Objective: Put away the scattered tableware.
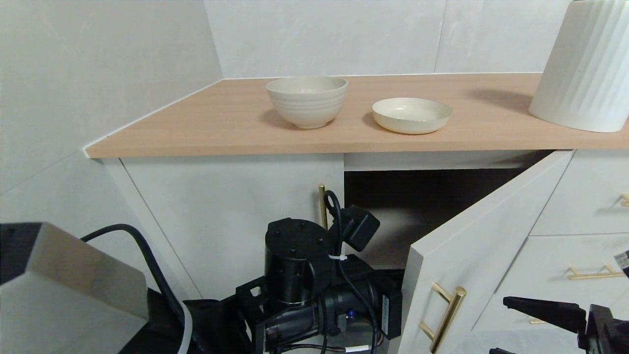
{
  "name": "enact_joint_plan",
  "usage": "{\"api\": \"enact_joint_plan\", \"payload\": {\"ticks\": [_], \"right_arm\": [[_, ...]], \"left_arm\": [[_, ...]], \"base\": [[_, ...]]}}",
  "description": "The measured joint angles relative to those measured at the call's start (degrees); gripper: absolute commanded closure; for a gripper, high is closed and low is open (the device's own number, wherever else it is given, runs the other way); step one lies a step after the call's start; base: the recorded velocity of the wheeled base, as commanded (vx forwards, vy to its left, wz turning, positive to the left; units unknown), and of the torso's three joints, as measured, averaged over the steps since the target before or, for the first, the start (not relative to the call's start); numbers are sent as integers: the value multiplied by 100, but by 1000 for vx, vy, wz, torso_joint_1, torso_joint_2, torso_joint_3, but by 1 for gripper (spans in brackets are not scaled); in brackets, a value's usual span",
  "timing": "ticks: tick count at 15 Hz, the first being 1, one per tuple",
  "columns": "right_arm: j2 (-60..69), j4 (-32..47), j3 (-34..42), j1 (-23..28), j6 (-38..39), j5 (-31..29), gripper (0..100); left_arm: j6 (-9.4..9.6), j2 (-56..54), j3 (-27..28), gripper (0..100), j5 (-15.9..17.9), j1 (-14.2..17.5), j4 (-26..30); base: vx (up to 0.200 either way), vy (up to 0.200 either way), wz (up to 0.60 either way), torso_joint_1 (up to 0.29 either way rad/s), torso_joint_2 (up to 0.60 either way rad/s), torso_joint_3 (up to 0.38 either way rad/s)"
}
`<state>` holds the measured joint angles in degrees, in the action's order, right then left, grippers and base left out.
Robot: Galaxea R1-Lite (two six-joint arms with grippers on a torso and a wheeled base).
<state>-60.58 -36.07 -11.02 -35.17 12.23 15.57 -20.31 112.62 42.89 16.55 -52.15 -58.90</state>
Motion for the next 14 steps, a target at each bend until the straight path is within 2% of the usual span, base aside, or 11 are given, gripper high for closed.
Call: {"api": "enact_joint_plan", "payload": {"ticks": [3,6,10,14], "right_arm": [[322,127,-155,4,-2,-5,0],[595,507,-333,20,0,-16,0],[923,855,-538,30,-2,-13,0],[1097,870,-625,33,0,-13,0]], "left_arm": [[-5,-11,27,100,5,-29,124],[-5,6,90,100,-5,-44,261],[-5,168,280,100,27,-93,351],[-5,323,678,100,-94,-93,870]], "base": [[0,0,0,0,0,0],[-200,0,0,1,4,4],[0,0,0,0,0,0],[0,0,0,0,0,0]]}}
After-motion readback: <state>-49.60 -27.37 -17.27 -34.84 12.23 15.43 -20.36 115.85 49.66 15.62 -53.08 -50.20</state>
